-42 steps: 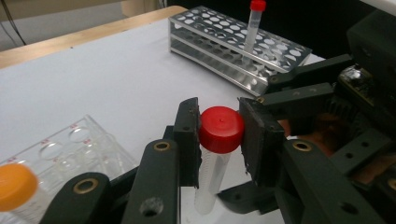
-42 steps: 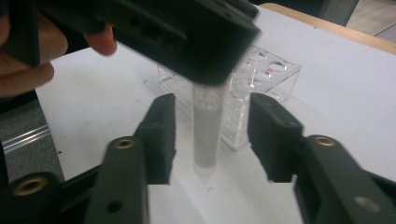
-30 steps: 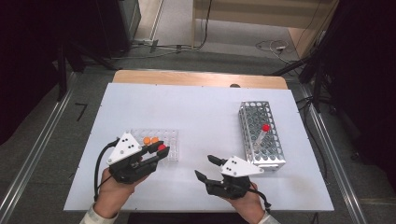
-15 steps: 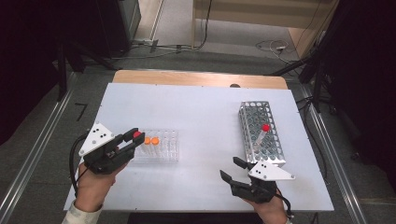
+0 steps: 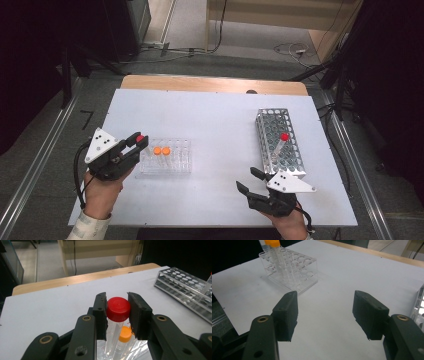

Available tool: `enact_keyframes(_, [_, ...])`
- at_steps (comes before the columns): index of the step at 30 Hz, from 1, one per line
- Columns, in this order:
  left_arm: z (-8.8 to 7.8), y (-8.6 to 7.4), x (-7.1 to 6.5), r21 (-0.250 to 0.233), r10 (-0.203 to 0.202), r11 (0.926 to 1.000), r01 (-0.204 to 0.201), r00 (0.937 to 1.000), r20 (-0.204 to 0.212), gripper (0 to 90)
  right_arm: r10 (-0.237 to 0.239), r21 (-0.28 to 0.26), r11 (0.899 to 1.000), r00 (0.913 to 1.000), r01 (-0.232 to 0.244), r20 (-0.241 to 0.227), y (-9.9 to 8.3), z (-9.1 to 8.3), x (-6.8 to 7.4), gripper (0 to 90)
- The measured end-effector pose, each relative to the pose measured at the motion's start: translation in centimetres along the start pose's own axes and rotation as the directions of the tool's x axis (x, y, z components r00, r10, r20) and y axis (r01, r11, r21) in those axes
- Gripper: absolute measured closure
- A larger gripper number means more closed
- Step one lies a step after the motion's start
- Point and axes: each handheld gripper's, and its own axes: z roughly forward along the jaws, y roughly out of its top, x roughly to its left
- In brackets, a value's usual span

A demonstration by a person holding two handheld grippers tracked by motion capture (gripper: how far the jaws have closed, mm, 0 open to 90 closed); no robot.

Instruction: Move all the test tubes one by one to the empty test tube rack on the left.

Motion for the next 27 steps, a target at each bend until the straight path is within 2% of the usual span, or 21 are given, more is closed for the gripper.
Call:
enact_keyframes(10, [1.3,-1.5,-0.3,0.042,0.024,0.9989,-0.023,0.9995,-0.021,69.4,0.002,0.003,1.0,1.0,-0.002,0.002,0.0,0.0,0.0,35.9])
enact_keyframes(16, [2.0,-2.1,-0.1,0.066,0.005,0.9978,-0.004,0.9999,-0.014,68.6,0.002,0.004,1.0,1.0,-0.002,0.002,-0.1,0.0,0.1,35.9])
enact_keyframes(18, [1.9,-2.1,-0.1,0.067,0.002,0.9978,-0.002,0.9999,-0.012,64.8,0.002,0.004,1.0,1.0,-0.002,0.002,-0.1,0.0,0.1,35.9])
enact_keyframes(24, [1.8,-2.0,-0.1,0.062,-0.003,0.9981,0.003,1.0,-0.007,62.6,0.002,0.002,1.0,1.0,-0.002,0.005,-0.1,0.0,0.0,35.9])
enact_keyframes(27, [1.7,-1.9,0.0,0.058,-0.018,0.9981,0.018,0.9998,0.0,59.9,0.008,-0.002,1.0,0.9999,-0.008,0.015,0.0,-0.2,-0.1,35.7])
